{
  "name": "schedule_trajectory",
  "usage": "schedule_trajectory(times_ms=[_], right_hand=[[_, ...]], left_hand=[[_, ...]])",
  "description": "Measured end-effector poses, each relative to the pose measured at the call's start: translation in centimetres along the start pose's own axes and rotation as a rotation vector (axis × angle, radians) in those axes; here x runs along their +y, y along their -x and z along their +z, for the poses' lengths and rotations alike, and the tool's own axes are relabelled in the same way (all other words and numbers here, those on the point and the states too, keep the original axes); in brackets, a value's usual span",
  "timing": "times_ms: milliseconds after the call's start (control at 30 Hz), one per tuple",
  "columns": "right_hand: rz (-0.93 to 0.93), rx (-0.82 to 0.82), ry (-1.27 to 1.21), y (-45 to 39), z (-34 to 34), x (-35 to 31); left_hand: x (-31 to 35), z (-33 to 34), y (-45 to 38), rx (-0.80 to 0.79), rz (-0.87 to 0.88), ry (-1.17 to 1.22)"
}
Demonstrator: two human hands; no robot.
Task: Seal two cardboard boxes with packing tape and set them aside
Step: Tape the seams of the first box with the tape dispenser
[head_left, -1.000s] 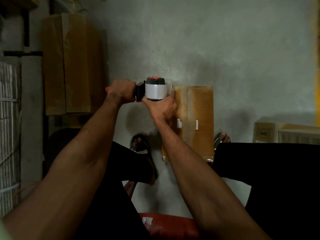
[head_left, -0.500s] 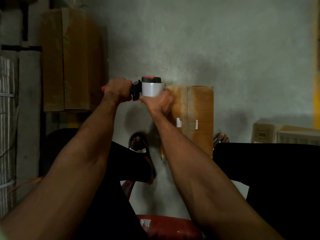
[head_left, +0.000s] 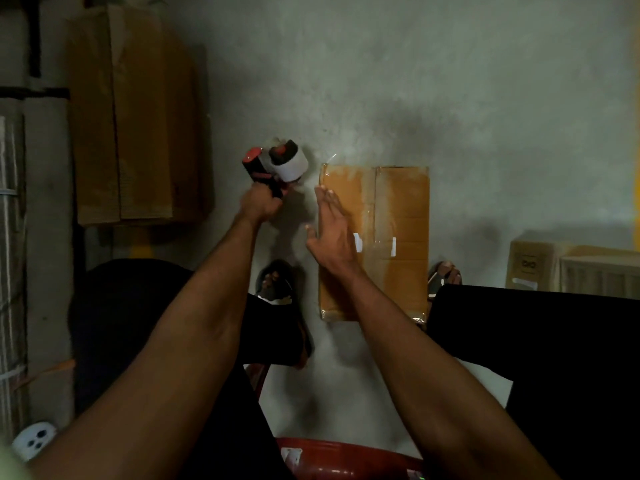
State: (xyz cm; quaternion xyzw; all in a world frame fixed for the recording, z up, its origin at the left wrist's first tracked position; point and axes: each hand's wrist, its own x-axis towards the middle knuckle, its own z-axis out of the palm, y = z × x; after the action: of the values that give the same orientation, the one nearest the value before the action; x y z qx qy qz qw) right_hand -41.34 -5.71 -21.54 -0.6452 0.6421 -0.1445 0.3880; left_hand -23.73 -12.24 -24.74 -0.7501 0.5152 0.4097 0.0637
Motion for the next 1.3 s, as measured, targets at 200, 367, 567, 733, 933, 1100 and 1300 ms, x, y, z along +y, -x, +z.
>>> schedule_trajectory(times_ms=[200, 367, 567, 733, 933, 1100, 1300], right_hand=[[-0.037, -0.095, 0.01, -0.4, -1.1, 1.0], [0.006, -0.071, -0.095, -0.2, -1.4, 0.7], [0.026, -0.074, -0.158, -0.5, -1.6, 0.7], [0.083, 0.01, -0.442, -0.9, -2.6, 1.1], [-0.008, 0.077, 0.1, -3.5, -3.3, 2.5], [-0.039, -0.048, 0.603, -6.3, -4.0, 3.0], [-0.129, -0.094, 0.538, -9.8, -7.2, 3.2]], left_hand=[[2.0, 3.8, -0.8, -0.035, -0.205, 0.109], [5.1, 3.5, -2.1, 0.059, -0.209, 0.965], [3.6, 11.0, -10.5, -0.131, -0.264, 0.997], [8.7, 2.9, -2.3, -0.122, -0.353, 1.138], [9.0, 2.6, -1.5, 0.017, -0.388, 1.165], [9.8, 4.3, 1.1, 0.608, 0.281, 0.479], [7.9, 4.7, -0.9, 0.512, 0.568, -0.051]])
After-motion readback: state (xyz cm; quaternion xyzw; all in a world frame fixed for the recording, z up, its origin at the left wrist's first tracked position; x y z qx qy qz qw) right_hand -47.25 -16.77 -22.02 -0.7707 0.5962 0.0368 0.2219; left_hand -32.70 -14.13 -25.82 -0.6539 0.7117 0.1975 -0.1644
